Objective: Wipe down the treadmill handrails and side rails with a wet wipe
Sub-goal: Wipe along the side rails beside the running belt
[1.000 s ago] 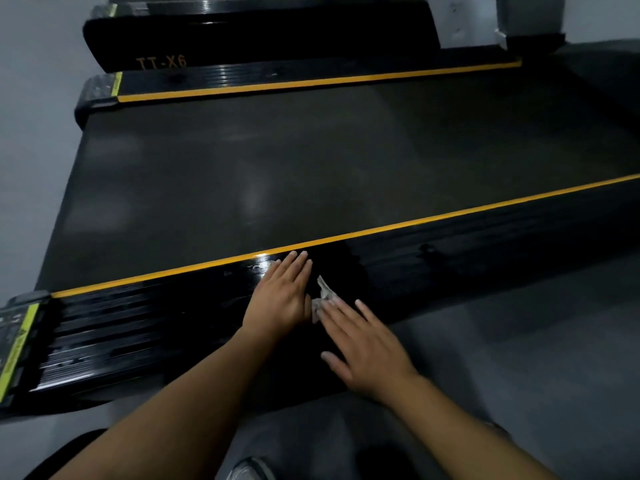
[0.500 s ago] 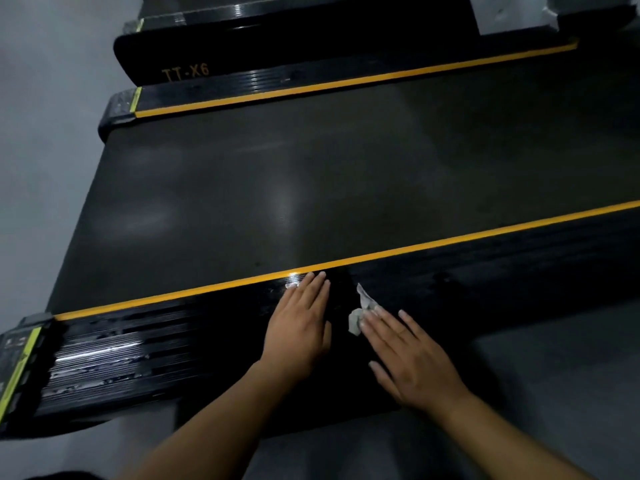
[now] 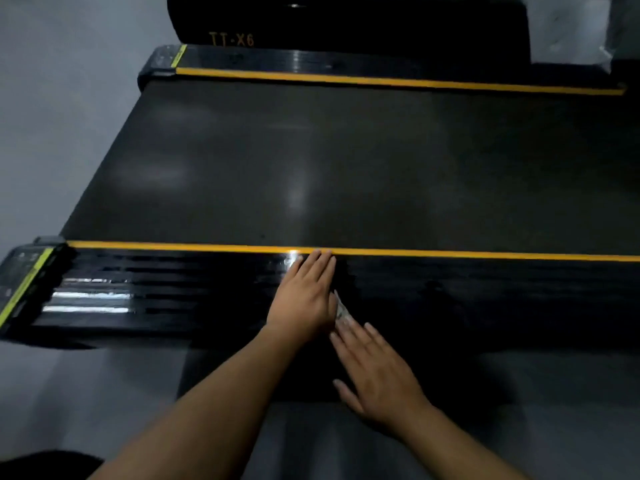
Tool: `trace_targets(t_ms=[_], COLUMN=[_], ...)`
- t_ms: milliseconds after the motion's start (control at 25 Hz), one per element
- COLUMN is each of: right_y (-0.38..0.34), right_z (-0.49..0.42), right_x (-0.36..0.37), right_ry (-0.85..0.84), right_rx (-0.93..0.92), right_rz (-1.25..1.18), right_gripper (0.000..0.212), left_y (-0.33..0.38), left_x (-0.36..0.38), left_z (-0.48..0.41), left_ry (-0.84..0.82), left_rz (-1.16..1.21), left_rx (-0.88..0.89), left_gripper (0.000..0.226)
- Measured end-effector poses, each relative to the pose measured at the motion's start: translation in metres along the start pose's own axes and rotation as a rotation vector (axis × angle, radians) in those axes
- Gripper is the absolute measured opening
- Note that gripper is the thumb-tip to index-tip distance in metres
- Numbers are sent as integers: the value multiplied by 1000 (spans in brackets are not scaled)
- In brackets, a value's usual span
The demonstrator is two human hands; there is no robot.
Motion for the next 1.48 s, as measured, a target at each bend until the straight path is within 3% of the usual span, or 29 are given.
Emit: trace_targets(t_ms=[40, 200, 360, 520, 680, 840, 1000, 1160, 1360, 1480], right_y=[5, 41, 29, 60, 41, 72, 52, 95, 66, 81], right_z=[0, 0, -7, -15, -30, -41, -55, -62, -81, -89], right_x=[-2, -7, -7, -14, -14, -20, -14, -21, -23, -22], right_ry=[7, 53, -31, -116, -187, -155, -148, -171, -245, -185], right_rx=[-7, 315, 145, 365, 276, 397, 248, 410, 235, 337], right_rz=[12, -139, -85, -166, -144, -213, -190, -246, -296, -322], right_gripper=[69, 69, 73, 78, 82, 88, 85, 106, 102, 113], left_y=[-1, 0, 0, 0, -3, -2, -3, -4, -4, -5], left_x=[2, 1, 0, 1, 5, 5, 6, 6, 8, 8], left_z=[2, 4, 7, 4, 3, 2, 3, 2, 3, 2], left_ry=[-9, -9, -5, 0, -15, -10, 6, 9, 47, 68], left_rz=[2, -5, -4, -4, -2, 1, 16, -7, 20, 7], left_rx=[-5, -10, -6, -6, -6, 2, 9, 1, 36, 24], left_gripper=[75, 73, 71, 71, 72, 73, 71, 71, 66, 63])
Point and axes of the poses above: each hand's wrist, its own z-axis away from the middle knuckle, its own x-axis out of the palm, y = z × x, the point moved 4 cm from there along -z, towards the middle knuckle, and after that the axes turned 7 degrees about -y, right-handed, at the moved point
